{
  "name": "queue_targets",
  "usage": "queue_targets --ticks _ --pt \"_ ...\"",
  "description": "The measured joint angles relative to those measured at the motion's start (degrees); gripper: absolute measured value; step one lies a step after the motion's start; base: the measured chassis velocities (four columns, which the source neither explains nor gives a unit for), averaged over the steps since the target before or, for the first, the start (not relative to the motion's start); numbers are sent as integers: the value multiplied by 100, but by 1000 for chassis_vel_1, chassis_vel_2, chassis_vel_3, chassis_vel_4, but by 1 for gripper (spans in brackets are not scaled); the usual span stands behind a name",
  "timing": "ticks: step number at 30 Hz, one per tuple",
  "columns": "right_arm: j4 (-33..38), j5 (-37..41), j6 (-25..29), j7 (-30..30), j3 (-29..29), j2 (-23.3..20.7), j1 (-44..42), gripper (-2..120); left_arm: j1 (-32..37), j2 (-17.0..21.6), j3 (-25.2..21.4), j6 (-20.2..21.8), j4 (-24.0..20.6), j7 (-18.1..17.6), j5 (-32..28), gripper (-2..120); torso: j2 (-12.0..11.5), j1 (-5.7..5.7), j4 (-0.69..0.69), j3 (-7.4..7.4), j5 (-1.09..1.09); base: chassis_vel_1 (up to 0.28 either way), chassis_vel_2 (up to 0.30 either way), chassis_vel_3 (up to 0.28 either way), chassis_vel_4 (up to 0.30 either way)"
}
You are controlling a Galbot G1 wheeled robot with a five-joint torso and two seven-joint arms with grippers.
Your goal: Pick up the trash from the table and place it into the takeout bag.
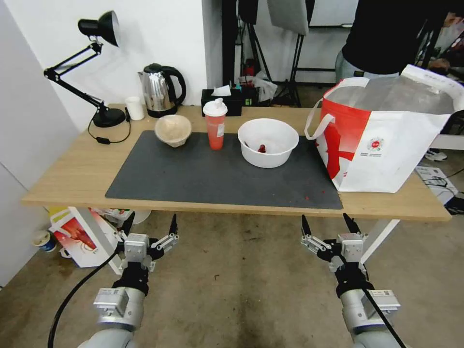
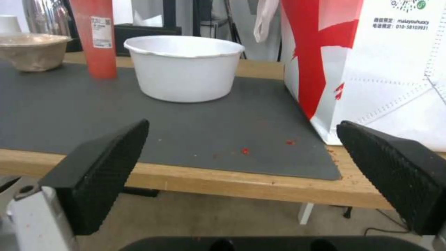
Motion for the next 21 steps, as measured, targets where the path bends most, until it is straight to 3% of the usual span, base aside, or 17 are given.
queue_targets --ticks 13,17,18,21 --pt "0 0 1 0 -2 -12 4 100 -3 14 0 -47 13 -9 0 100 0 0 0 0 0 0 0 0 0" --pt "-15 -1 58 -2 -62 -257 149 100 -62 250 0 -712 192 -186 58 100 0 0 -2 0 -2 0 0 0 0" --pt "-15 -1 58 -2 -62 -257 149 100 -62 250 0 -712 192 -186 58 100 0 0 -2 0 -2 0 0 0 0" --pt "-55 -10 176 -17 -172 -696 415 100 -104 425 0 -1207 319 -322 105 100 0 0 1 0 0 0 0 0 0"
